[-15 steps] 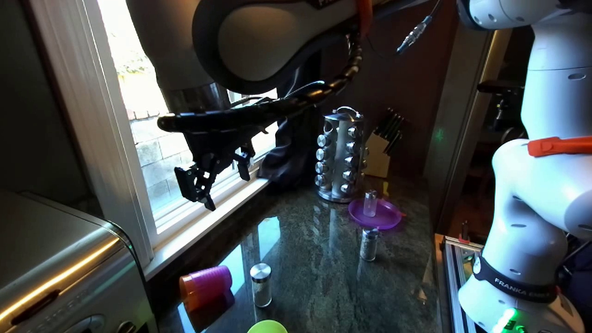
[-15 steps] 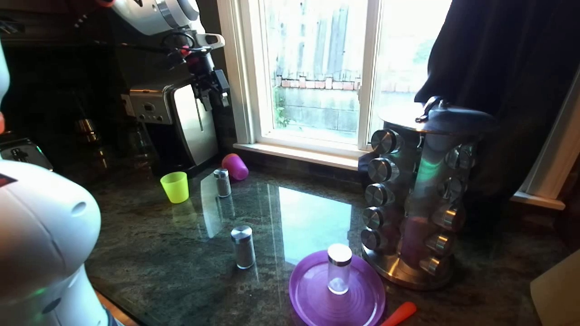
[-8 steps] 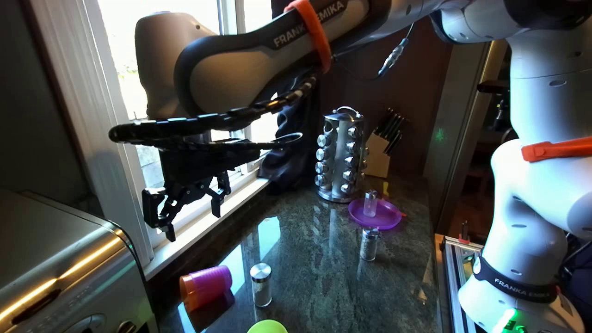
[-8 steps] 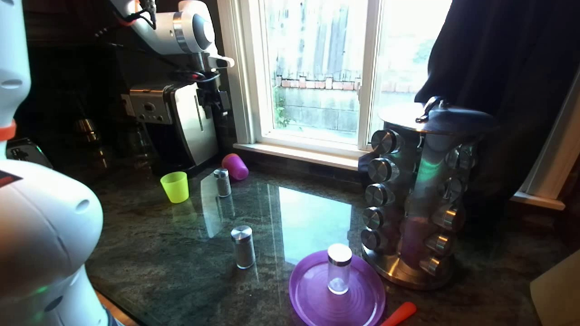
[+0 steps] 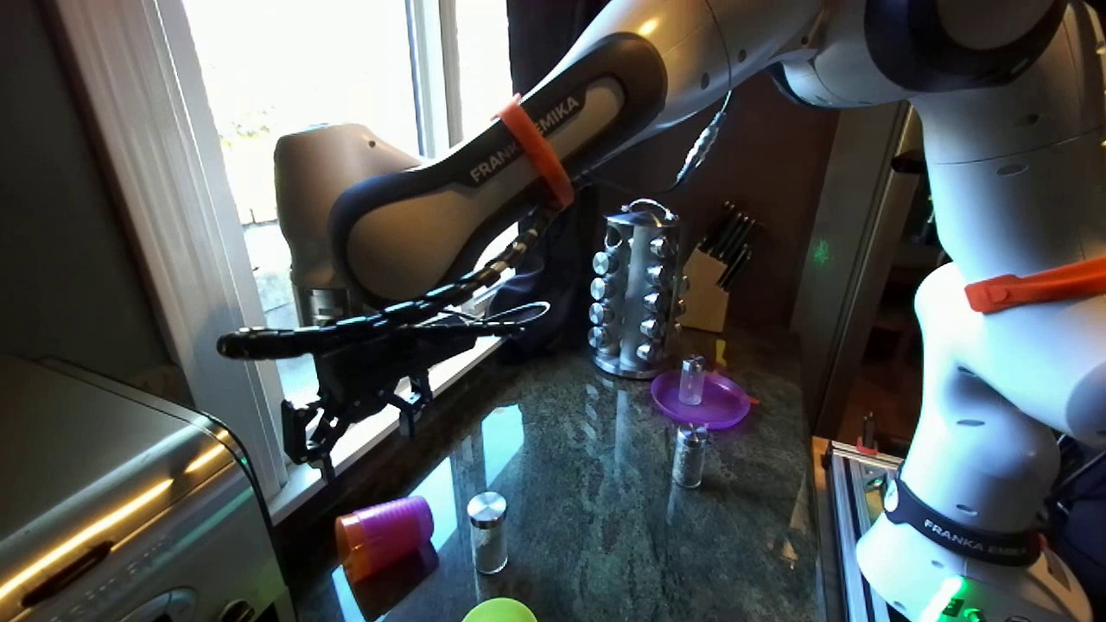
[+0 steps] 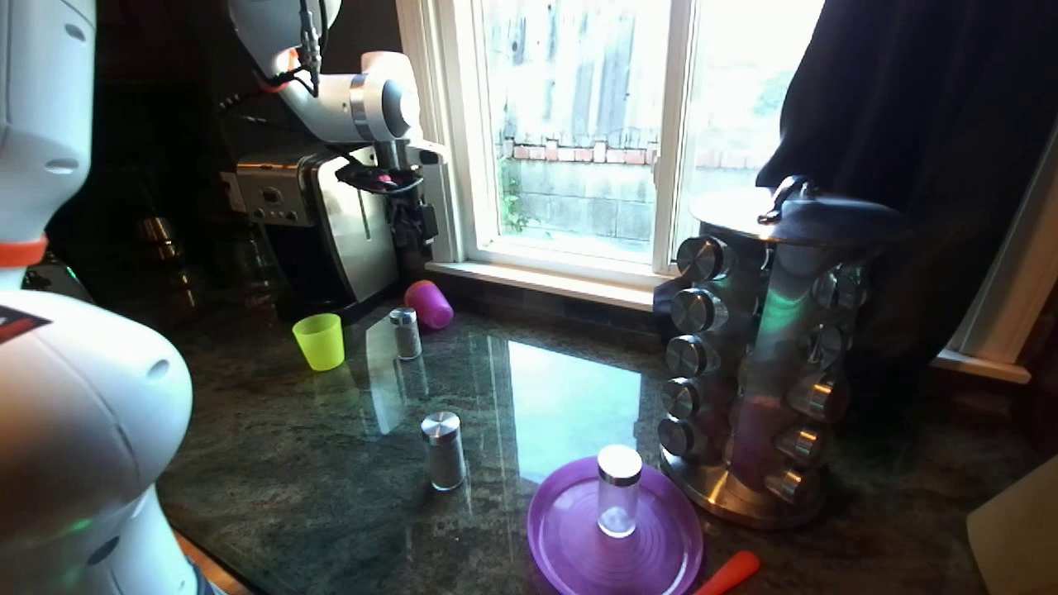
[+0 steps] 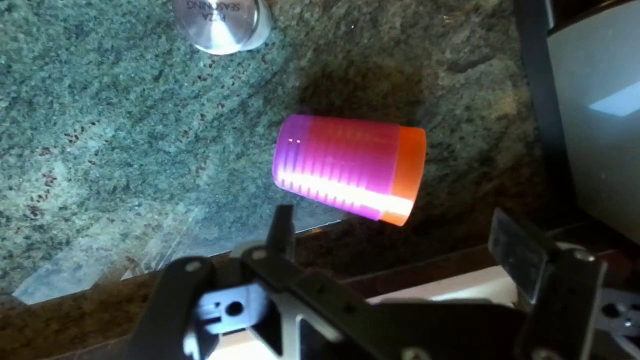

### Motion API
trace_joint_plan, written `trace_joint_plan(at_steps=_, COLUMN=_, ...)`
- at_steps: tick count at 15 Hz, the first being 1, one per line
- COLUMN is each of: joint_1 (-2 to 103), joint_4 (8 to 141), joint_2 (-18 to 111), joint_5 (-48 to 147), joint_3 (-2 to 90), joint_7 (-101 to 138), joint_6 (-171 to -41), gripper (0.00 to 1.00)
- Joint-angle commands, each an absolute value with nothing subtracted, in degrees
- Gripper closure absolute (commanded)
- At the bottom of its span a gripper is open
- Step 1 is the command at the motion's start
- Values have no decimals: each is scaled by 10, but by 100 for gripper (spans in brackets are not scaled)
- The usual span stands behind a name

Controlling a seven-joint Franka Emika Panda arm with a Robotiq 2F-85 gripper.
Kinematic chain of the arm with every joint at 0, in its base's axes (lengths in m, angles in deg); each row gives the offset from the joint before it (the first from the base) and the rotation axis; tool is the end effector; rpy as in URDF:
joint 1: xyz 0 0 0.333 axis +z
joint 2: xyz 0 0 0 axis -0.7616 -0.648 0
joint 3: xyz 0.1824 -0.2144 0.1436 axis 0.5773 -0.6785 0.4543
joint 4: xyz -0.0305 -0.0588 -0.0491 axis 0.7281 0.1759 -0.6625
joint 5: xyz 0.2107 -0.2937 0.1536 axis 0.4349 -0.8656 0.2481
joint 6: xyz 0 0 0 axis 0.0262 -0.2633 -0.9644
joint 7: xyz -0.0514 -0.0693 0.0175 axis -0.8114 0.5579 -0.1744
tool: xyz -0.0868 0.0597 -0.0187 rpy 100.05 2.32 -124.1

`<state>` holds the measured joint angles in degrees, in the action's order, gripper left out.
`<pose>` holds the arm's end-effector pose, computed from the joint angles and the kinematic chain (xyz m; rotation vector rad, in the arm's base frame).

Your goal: Put the purple cup upright

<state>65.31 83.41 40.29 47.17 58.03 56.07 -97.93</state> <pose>0.5951 0.2723 0.3459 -3.0958 0.3876 -0.0669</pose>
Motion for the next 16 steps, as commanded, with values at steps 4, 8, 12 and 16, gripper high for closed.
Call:
trace_joint_plan(at_steps=4, joint_1=716, joint_4=781, joint_2=332, joint_5=419, joint_3=540, joint_7=598, joint_6=-977, gripper=0)
trace_joint_plan(at_steps=8, joint_1=740, joint_4=763, joint_2=308, joint_5=388, joint_3=522, joint_7=621, joint_6=-976, gripper=0)
trace_joint_plan(at_steps=12, joint_1=749, joint_4=750, joint_2=292, joint_5=367, joint_3=507, joint_7=639, joint_6=-979, gripper=0)
trace_joint_plan(at_steps=16, joint_1=746, joint_4=744, joint_2=281, joint_5=367, joint_3=505, joint_7=637, joint_6=-982, gripper=0)
